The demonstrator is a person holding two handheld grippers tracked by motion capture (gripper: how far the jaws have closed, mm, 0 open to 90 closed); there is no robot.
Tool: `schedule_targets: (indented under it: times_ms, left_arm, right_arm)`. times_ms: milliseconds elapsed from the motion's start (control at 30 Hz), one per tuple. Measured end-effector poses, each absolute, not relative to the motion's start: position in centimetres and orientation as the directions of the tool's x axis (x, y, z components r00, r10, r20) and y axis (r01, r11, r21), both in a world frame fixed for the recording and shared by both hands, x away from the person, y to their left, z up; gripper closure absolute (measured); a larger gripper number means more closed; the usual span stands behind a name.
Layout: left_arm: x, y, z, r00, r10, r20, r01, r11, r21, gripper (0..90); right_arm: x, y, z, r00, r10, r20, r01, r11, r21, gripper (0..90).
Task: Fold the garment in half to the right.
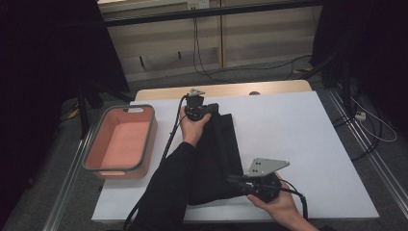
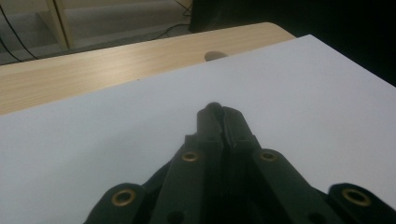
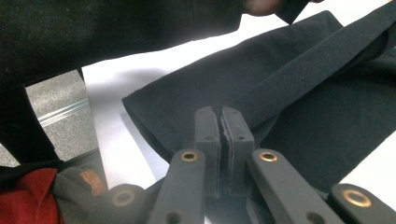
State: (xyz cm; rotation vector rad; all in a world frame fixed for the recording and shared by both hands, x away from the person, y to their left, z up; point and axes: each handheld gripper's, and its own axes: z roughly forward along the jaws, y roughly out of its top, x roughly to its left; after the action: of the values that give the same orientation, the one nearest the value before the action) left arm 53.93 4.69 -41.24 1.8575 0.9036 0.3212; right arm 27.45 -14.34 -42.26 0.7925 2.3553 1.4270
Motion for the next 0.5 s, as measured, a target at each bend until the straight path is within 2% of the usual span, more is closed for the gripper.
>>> schedule_targets:
  times_ms: [233,367,400,433,500]
  left_arm:
    - [53.9,4.3,-41.7,0.691,0.702,-0.174,0.442,-0.22,0.87,85.9]
    - [54.0,4.3,-41.7,0.684,0.708,-0.176,0.448,-0.217,0.867,76.0]
    - [53.9,4.4,-41.7,0.679,0.712,-0.179,0.451,-0.213,0.867,76.0]
    - [53.9,4.5,-41.8,0.679,0.711,-0.186,0.46,-0.214,0.862,70.7]
    - [53.7,4.5,-42.0,0.677,0.711,-0.188,0.462,-0.212,0.861,66.2]
  right_arm:
    - [27.4,-14.5,-42.7,-0.81,0.586,0.028,0.31,0.387,0.869,86.6]
    - [27.8,-14.6,-43.1,-0.805,0.593,0.028,0.322,0.397,0.86,86.5]
    - [27.8,-14.6,-43.1,-0.805,0.593,0.028,0.322,0.397,0.86,86.5]
    - [28.0,-14.7,-43.2,-0.799,0.6,0.031,0.332,0.398,0.855,86.5]
    - [28.1,-14.9,-43.3,-0.794,0.607,0.032,0.338,0.398,0.853,86.6]
